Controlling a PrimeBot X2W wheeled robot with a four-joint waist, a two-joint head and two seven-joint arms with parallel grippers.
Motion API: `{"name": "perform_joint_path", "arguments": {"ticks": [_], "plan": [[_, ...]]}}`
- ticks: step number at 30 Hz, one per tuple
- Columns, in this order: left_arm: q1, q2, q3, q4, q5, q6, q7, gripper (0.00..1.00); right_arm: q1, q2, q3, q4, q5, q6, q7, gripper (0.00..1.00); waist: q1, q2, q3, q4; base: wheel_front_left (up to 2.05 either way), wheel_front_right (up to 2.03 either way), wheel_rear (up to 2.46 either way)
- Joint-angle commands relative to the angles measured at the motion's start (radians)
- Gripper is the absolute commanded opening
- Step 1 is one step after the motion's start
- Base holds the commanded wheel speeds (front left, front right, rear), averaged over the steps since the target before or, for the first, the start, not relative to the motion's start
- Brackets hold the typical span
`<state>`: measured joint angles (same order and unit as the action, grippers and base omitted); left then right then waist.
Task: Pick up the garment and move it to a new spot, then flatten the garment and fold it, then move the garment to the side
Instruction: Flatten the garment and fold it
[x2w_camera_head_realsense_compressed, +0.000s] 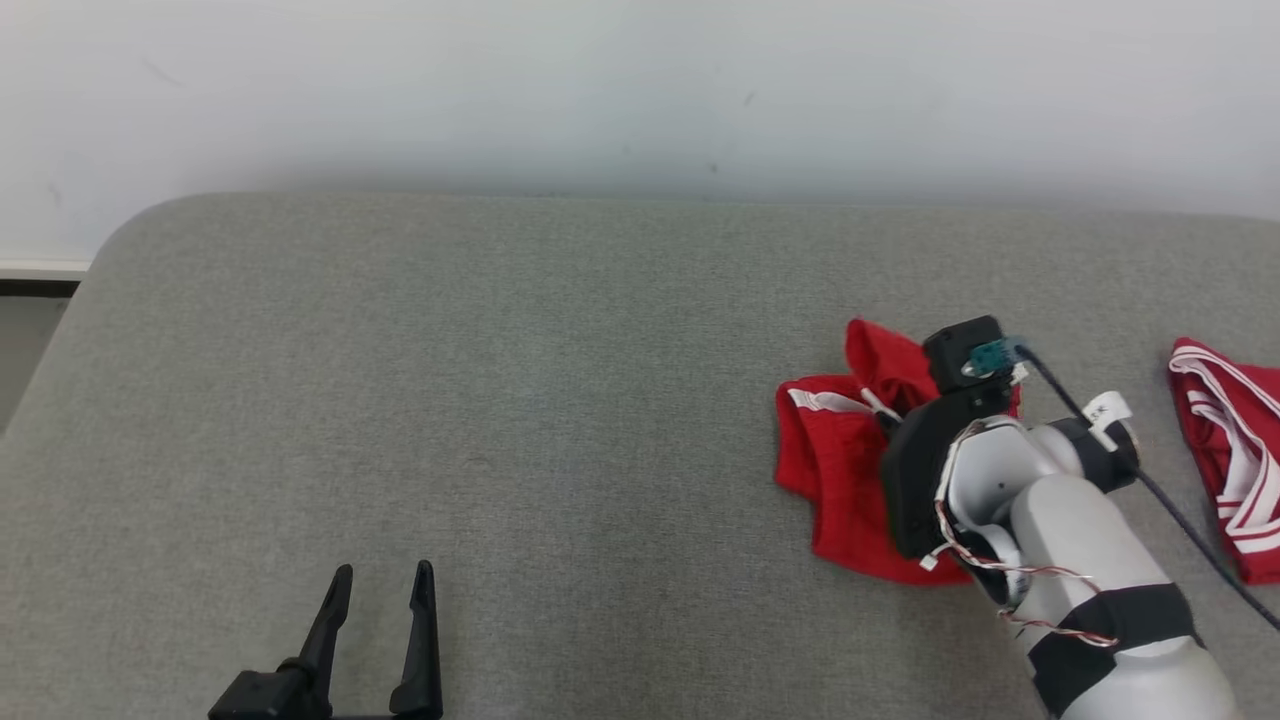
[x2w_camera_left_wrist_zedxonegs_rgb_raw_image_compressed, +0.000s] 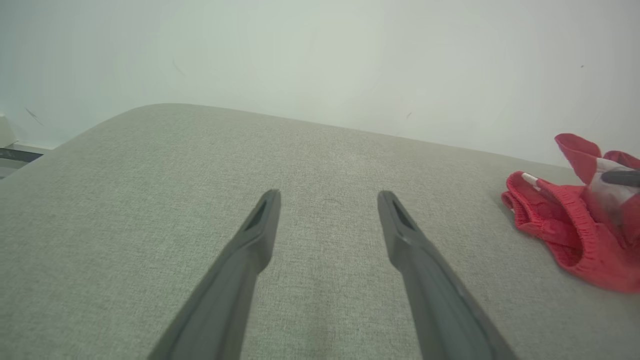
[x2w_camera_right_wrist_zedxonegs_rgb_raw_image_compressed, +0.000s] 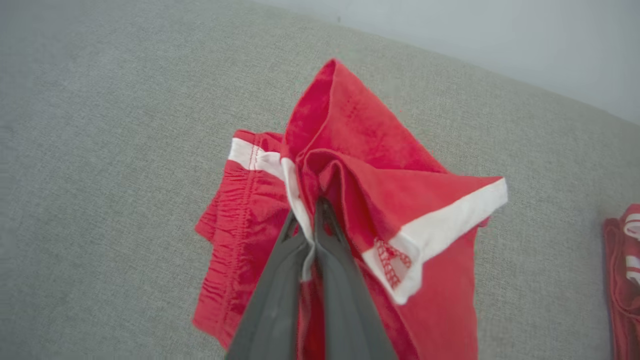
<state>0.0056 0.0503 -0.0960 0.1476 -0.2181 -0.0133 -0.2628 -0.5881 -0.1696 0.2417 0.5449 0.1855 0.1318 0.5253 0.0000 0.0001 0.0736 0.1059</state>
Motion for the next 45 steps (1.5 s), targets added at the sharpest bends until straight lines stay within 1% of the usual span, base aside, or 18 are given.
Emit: {"name": "perform_joint_path", "arguments": {"ticks": [1,7,12,13,14,15,20,23,26,29,32,34,35,36,40,45], "plan": [[-0.009,0.001,0.0,0.003,-0.002,0.003,-0.002,1.0,0.001,0.013,0.017,0.01,0.009,-0.003,0.004,0.0,0.0,-0.0001,0.001,0.016,0.0,0.0,0.0],[0.002,0.0,0.0,0.004,-0.006,0.005,-0.002,1.0,0.003,0.045,0.097,0.047,0.048,-0.003,0.015,0.0,0.0,-0.0001,-0.006,0.036,0.0,0.0,0.0],[0.008,0.0,0.003,0.003,-0.003,0.002,-0.002,1.0,0.003,0.046,0.141,0.075,0.072,-0.003,0.01,0.0,0.0,-0.0001,-0.008,0.042,0.0,0.0,0.0],[0.009,0.0,0.004,0.003,-0.002,0.001,-0.002,1.0,0.002,0.047,0.142,0.079,0.079,-0.003,0.006,0.09,0.0,-0.0001,-0.009,0.043,0.0,0.0,0.0],[0.009,0.0,0.004,0.003,-0.002,0.001,-0.002,1.0,0.002,0.049,0.137,0.08,0.089,-0.003,-0.006,0.79,0.0,-0.0001,-0.009,0.043,0.0,0.0,0.0],[0.008,0.001,0.003,0.003,-0.002,0.001,-0.002,1.0,0.002,0.054,0.126,0.079,0.101,-0.003,-0.02,1.0,0.0,-0.0001,-0.009,0.043,0.0,0.0,0.0],[0.009,0.001,0.007,0.002,0.0,0.006,-0.002,1.0,0.002,0.075,0.099,0.035,0.216,-0.003,-0.045,1.0,0.0,-0.0001,-0.015,0.037,0.0,0.0,0.0],[0.013,0.0,0.012,0.0,0.003,0.008,-0.002,1.0,-0.005,0.068,0.097,-0.002,0.258,-0.003,-0.064,1.0,0.0,-0.0001,-0.017,0.029,0.0,0.0,0.0],[0.018,0.0,0.025,-0.002,0.007,0.008,-0.002,1.0,-0.008,0.045,0.075,-0.054,0.303,-0.003,-0.115,1.0,0.0,-0.0001,-0.021,0.014,0.0,0.0,0.0],[0.015,0.0,0.031,-0.001,0.01,0.003,-0.002,1.0,0.004,0.011,0.033,-0.074,0.293,-0.003,-0.179,1.0,0.0,-0.0001,-0.024,0.002,0.0,0.0,0.0],[0.011,0.0,0.028,-0.001,0.01,0.001,-0.002,1.0,0.035,-0.025,-0.011,-0.048,0.24,-0.003,-0.223,1.0,0.0,-0.0001,-0.025,-0.004,0.0,0.0,0.0],[0.007,0.0,0.023,-0.001,0.009,-0.001,-0.002,1.0,0.056,-0.033,-0.04,-0.021,0.217,-0.003,-0.24,1.0,0.0,-0.0001,-0.025,-0.005,0.0,0.0,0.0],[0.005,0.0,0.023,-0.001,0.009,-0.001,-0.002,1.0,0.065,-0.03,-0.058,-0.006,0.213,-0.003,-0.25,0.31,0.0,-0.0001,-0.023,-0.005,0.0,0.0,0.0],[0.003,0.0,0.021,-0.001,0.011,-0.002,-0.002,1.0,0.075,-0.029,-0.073,0.01,0.205,-0.003,-0.258,0.0,0.0,-0.0001,-0.022,-0.005,0.0,0.0,0.0],[-0.006,0.0,0.014,-0.012,0.018,0.002,-0.002,1.0,0.099,-0.019,-0.103,0.07,0.171,-0.003,-0.286,0.0,0.0,-0.0001,-0.009,0.0,0.0,0.0,0.0],[-0.02,0.0,0.01,-0.02,0.025,-0.002,-0.002,1.0,0.07,0.003,-0.111,0.149,0.121,-0.003,-0.319,0.0,0.0,-0.0001,0.016,0.014,0.0,0.0,0.0]]}}
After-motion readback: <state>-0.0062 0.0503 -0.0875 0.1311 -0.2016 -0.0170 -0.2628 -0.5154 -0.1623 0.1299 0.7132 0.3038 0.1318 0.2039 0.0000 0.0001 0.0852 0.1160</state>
